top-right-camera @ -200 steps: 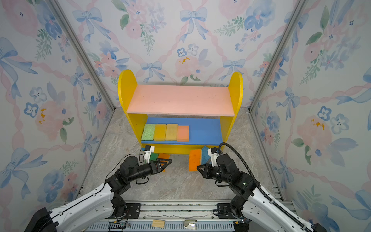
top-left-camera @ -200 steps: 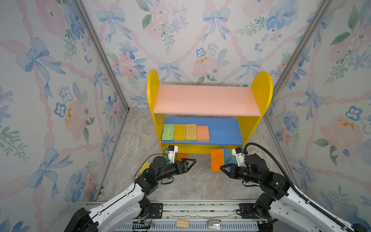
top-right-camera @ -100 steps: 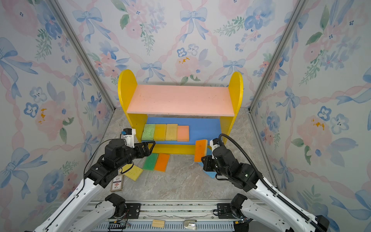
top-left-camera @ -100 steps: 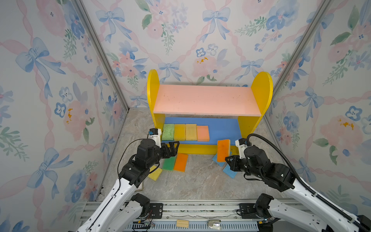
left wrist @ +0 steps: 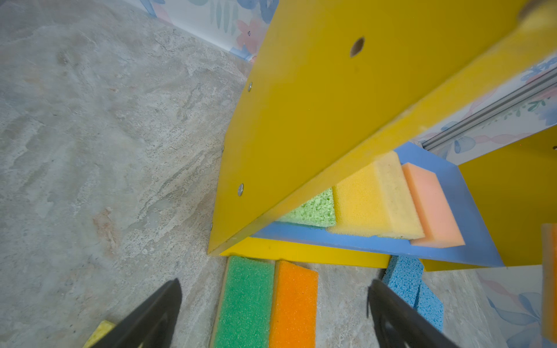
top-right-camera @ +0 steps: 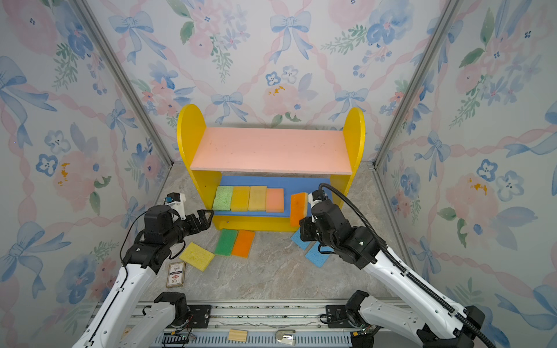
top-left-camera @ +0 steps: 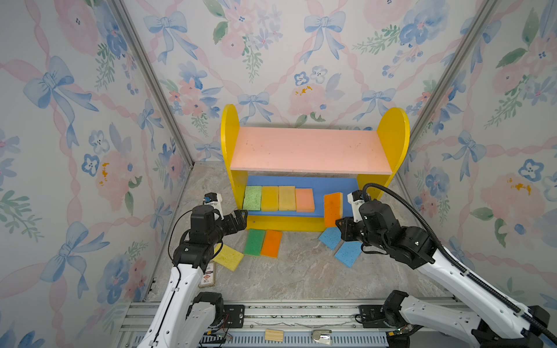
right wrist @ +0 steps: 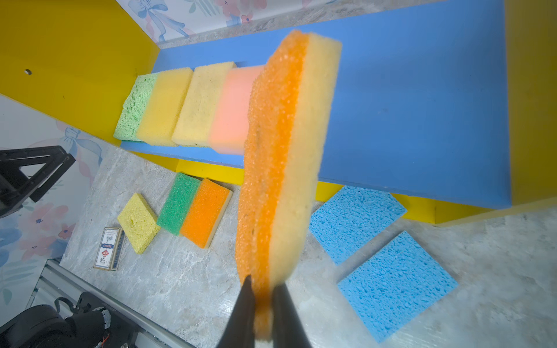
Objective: Place and organize the cleaning sponges onto the shelf
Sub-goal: 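Carry the orange sponge over the blue shelf beside the peach sponge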
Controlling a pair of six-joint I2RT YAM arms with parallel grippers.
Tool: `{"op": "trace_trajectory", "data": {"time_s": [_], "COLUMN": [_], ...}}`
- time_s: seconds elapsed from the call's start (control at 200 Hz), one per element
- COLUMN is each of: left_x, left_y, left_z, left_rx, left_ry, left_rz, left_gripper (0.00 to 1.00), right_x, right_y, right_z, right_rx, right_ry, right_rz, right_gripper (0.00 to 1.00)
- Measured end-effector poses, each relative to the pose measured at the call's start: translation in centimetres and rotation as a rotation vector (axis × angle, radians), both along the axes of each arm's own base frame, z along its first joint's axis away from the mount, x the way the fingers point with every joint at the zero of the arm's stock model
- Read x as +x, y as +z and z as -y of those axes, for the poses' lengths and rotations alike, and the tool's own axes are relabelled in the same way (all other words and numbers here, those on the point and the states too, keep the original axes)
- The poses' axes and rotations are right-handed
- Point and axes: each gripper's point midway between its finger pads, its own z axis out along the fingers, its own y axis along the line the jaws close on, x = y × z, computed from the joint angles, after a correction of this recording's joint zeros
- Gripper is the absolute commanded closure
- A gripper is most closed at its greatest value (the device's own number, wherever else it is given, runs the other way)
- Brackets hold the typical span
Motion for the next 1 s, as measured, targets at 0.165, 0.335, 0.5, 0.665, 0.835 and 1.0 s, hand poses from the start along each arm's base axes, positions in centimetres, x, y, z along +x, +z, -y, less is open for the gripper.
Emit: {"op": "trace_trajectory", "data": {"time_s": [0.165, 0.335, 0.5, 0.665, 0.835, 1.0], "left_x": [-0.9, -1.3, -1.4, -1.4, -1.4, -1.5], "left_y": [-1.9, -1.8, -1.6, -1.6, -1.6, -1.7], "left_z": [0.5, 0.7, 1.2, 1.5, 1.7, 2.2], "left_rx": [-0.011, -0.019, -0.02, -0.02, -0.02, -0.022], "left_ry": [-0.03, -0.043, -0.061, -0.071, -0.079, -0.098], "left_rz": [-0.025, -0.019, -0.006, -0.007, -0.005, -0.01], "left_gripper": [0.02, 0.02, 0.02, 0.02, 0.02, 0.02], "right_x": [1.5, 3.0, 4.2, 5.6, 6.8, 7.5], "right_y": [-0.2, -1.0, -1.5, -2.2, -3.1, -4.0], "right_z": [-0.1, 0.0, 0.1, 0.3, 0.1, -0.5], "right_rx": [-0.033, -0.057, -0.062, -0.064, -0.06, -0.06], "right_ry": [-0.008, -0.021, -0.029, -0.044, -0.045, -0.031], "right_rz": [-0.002, -0.012, -0.014, -0.026, -0.043, -0.06], "right_gripper": [0.87, 0.87, 0.87, 0.87, 0.87, 0.87]}}
